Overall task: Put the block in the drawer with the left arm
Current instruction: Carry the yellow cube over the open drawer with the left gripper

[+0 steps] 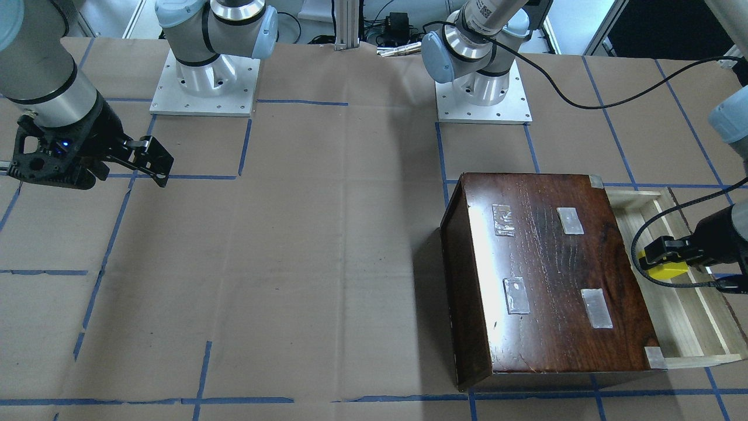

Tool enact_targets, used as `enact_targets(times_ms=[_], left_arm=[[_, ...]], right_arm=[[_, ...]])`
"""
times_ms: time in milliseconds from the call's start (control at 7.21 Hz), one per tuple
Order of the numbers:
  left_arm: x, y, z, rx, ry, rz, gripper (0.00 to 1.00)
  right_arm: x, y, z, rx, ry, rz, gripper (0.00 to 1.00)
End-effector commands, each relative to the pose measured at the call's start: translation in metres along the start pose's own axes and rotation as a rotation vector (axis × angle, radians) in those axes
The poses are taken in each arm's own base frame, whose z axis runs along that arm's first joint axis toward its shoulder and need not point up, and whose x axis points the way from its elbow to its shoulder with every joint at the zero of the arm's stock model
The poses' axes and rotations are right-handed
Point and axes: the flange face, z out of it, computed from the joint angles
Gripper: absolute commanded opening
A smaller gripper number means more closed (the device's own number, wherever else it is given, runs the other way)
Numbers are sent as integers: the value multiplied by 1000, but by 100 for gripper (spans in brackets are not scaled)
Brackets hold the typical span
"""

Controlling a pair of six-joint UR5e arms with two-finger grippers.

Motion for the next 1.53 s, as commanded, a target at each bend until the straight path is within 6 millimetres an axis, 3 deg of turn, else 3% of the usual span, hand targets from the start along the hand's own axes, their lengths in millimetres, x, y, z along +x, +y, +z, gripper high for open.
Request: enact_targets(times_ms=[0, 971, 1110, 1249, 1387], left_arm=[[0, -8, 10, -1, 3, -14, 0], [8, -11, 20, -20, 11, 1, 10], [9, -11, 20, -20, 11, 3, 20], [9, -11, 21, -24, 7, 3, 38], [9, -11, 19, -23, 5, 1, 65]], right_arm=[[0, 0, 0, 1, 0, 0, 100], [0, 0, 0, -1, 0, 1, 100], [0, 0, 0, -1, 0, 0, 100], [0, 0, 0, -1, 0, 0, 100], [0, 0, 1, -2, 0, 1, 100]])
